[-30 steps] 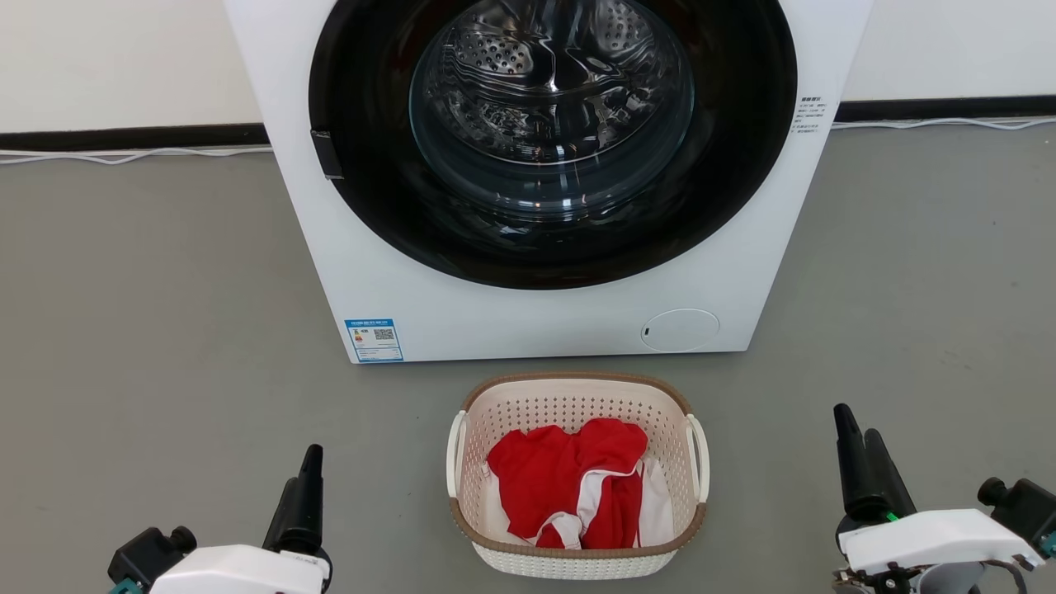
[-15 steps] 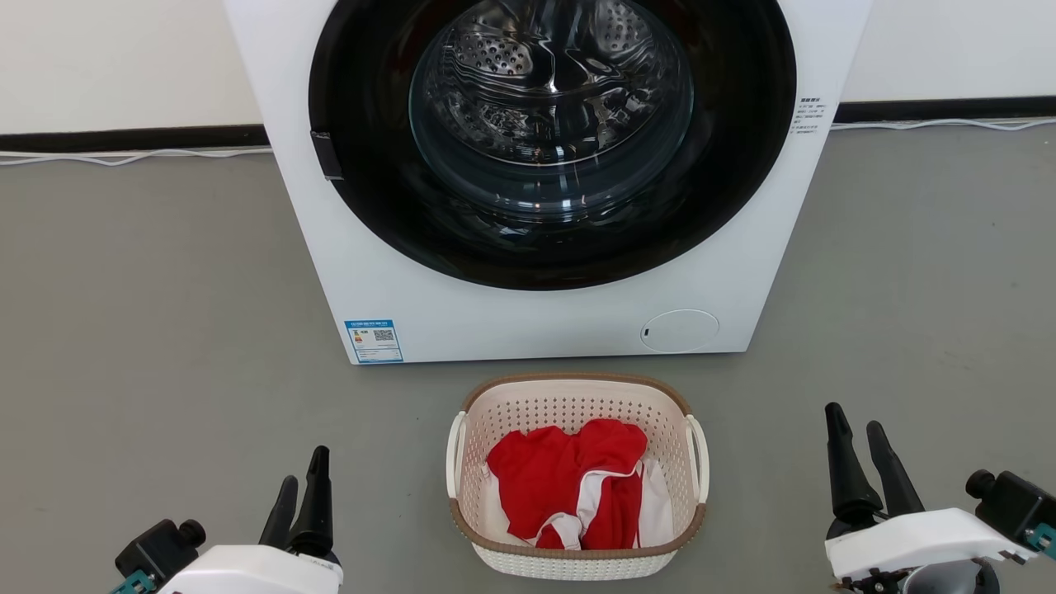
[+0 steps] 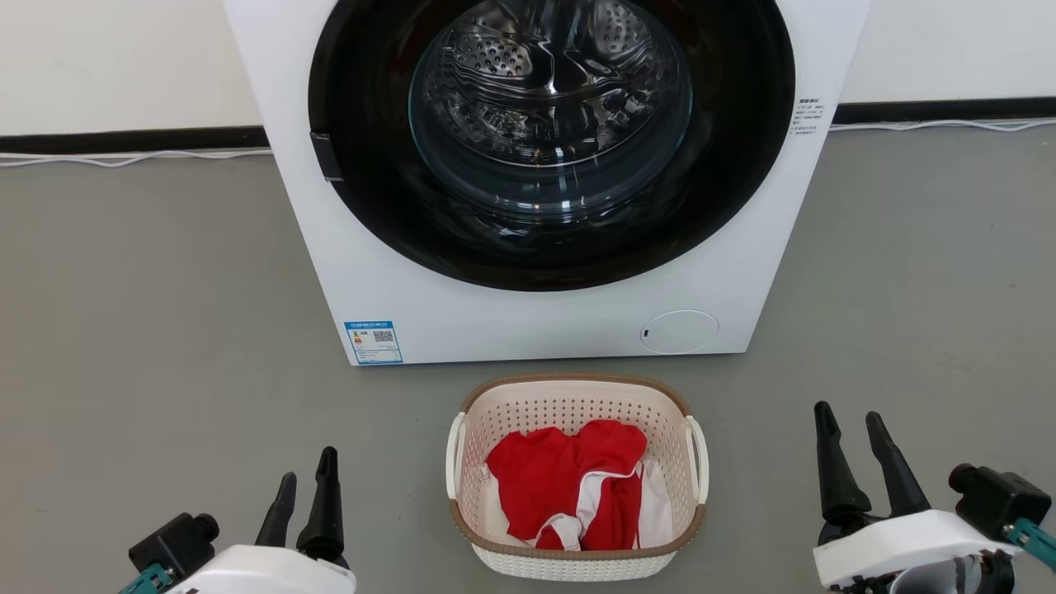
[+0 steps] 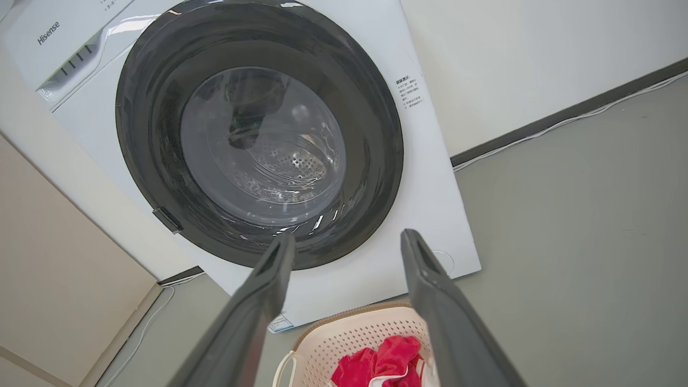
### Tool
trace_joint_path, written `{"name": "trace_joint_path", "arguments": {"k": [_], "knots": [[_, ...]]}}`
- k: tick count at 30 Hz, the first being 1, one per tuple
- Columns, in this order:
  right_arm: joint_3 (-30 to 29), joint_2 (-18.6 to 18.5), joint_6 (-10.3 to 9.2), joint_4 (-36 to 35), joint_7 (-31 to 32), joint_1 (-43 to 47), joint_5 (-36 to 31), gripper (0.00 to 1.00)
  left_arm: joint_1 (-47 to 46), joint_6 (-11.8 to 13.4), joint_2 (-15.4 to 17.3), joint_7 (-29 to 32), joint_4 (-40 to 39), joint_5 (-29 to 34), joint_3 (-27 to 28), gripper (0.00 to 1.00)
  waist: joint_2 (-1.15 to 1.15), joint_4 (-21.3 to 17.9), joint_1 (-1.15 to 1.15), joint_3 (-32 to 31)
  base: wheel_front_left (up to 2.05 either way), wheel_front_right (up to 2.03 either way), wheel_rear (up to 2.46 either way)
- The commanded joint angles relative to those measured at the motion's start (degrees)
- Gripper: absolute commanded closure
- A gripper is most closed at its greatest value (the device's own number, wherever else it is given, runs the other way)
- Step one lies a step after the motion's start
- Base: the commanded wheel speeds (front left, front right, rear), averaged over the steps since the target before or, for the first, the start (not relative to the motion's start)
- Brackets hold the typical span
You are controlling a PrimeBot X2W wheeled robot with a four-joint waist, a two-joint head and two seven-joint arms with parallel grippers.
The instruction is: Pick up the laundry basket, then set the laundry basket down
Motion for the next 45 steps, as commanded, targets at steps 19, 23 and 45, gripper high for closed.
{"name": "trace_joint_path", "arguments": {"k": [19,23,45], "knots": [[0.99,-0.80,0.36,-0.09,-4.15,-0.95,-17.39,0.02,-0.60,1.62,0.71,-3.91,-1.08,13.55,-0.21,0.00,0.00,-0.19,0.00,-0.11,0.00,0.00,0.00],[0.81,-0.74,0.37,0.08,-4.83,-0.83,-20.17,0.03,-0.48,1.85,0.74,-4.59,-1.10,15.98,-0.40,0.00,0.00,-0.21,0.00,-0.08,0.00,0.00,0.00],[0.24,-0.49,0.43,0.57,-7.57,-0.62,-30.56,0.05,-0.17,2.39,0.85,-7.32,-0.28,26.00,-0.79,0.00,0.00,-0.27,0.00,0.12,0.00,0.00,0.00]]}}
